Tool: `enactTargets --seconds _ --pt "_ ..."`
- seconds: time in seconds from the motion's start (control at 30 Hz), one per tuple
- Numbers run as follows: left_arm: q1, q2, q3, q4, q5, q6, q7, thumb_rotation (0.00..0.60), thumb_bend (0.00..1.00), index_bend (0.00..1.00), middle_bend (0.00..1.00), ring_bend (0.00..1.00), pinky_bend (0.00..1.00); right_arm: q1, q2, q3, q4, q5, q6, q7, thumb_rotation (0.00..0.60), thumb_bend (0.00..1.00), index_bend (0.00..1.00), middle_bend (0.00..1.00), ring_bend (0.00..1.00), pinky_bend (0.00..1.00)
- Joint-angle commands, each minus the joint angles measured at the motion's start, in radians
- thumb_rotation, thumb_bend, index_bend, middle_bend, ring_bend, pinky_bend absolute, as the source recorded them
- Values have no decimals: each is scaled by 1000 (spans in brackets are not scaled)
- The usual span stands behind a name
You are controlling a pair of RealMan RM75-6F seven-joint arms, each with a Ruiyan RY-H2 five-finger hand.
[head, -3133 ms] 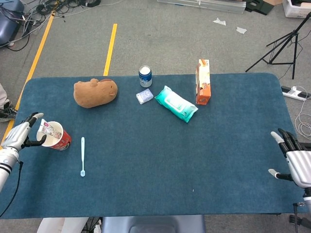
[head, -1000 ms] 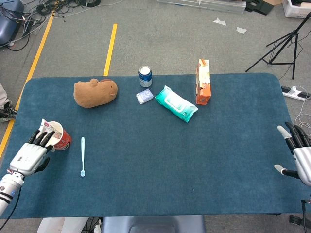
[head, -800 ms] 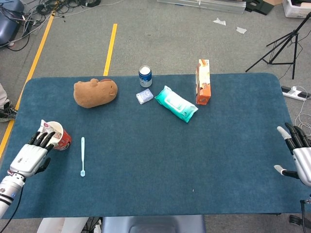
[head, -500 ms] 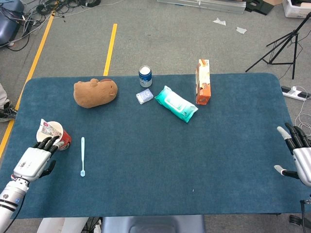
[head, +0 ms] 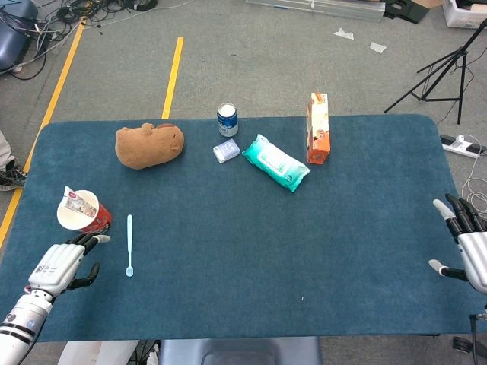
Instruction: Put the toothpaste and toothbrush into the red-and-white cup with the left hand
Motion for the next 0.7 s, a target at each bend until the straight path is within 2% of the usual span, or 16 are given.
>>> enactTargets --seconds 0.03,0.13,0.23,0.4,0.5,0.7 --pt "-10 8 -1 -21 -44 -42 -41 600 517 215 221 199 334 0 1 0 -1 -1 1 -1 600 0 0 0 0 316" --pt "-27 12 -11 -26 -98 -81 -72 600 517 217 222 200 319 1 3 1 -3 -1 1 -2 600 0 0 0 0 316" --pt "-48 9 -27 -23 -151 -136 -136 600 518 206 222 195 244 3 8 3 -9 -3 2 -7 600 0 0 0 0 316" --pt "-79 7 -45 -5 -197 -222 -225 600 517 121 186 158 125 7 22 6 -23 -4 -2 -17 600 0 0 0 0 316" --pt "-95 3 -50 0 -219 -264 -259 600 517 67 176 151 107 9 29 8 -31 -2 -3 -24 600 0 0 0 0 316" --pt "-128 -21 -52 17 -254 -326 -285 600 517 61 170 146 94 11 42 9 -44 -3 -4 -29 600 0 0 0 0 316"
